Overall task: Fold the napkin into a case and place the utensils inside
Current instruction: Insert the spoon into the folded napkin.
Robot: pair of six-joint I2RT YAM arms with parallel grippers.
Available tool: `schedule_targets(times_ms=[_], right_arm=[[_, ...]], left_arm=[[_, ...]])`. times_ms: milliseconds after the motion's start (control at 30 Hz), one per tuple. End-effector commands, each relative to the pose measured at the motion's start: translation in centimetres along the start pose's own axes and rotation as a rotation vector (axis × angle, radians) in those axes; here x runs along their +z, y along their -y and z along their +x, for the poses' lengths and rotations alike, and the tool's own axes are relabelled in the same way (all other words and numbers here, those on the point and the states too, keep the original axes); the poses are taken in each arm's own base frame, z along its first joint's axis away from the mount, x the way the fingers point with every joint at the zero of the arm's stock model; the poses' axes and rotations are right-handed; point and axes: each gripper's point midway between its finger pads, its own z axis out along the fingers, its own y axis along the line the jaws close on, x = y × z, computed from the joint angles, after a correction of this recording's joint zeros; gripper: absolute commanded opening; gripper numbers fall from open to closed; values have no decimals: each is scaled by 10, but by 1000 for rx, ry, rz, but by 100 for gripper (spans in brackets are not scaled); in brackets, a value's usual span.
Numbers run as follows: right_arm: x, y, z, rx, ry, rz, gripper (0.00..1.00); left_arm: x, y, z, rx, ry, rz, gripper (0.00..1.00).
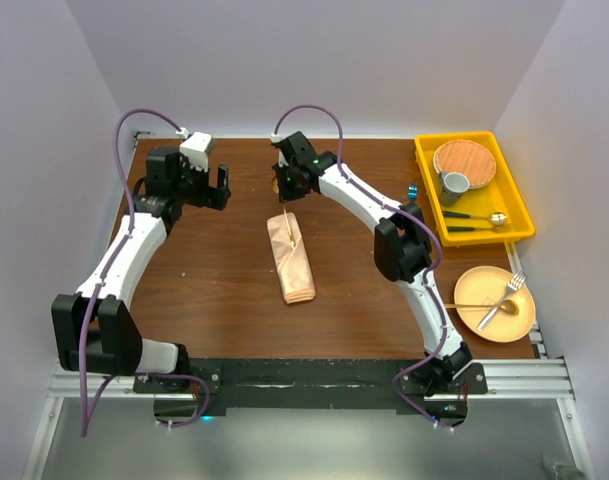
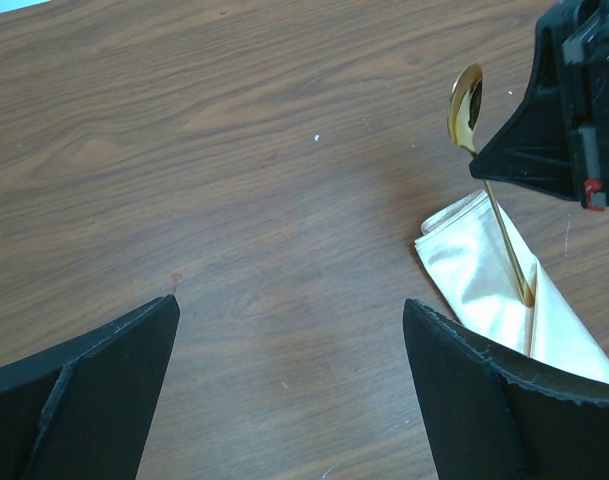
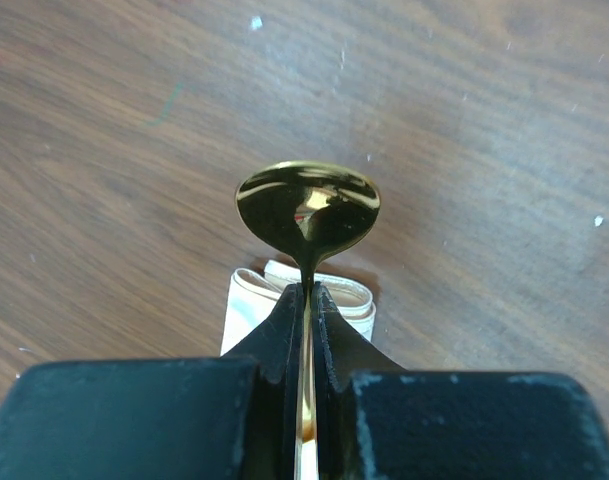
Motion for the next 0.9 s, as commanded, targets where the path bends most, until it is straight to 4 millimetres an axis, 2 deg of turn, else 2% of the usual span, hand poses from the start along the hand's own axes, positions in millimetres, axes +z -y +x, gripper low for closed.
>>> schedule_targets(times_ms=[0,300,467,667,867], right_arm=[[-15,-7,-2,5,14,11,0],[-22,-3,21,16,-55,40,0],[-29,-6,23,58,-76,44,0],[-43,-4,13,92,-46,66,0],[-47,-1,28,116,-86,81,0]], left_arm=[[-10,-5,-14,6,68,-21,100],[-14,-3,-9,3,68,-21,100],[-17,-2,-4,-4,65,-19,100],[-19,1,2,-19,57,-11,100],[-19,1,2,-26,57,-10,100]])
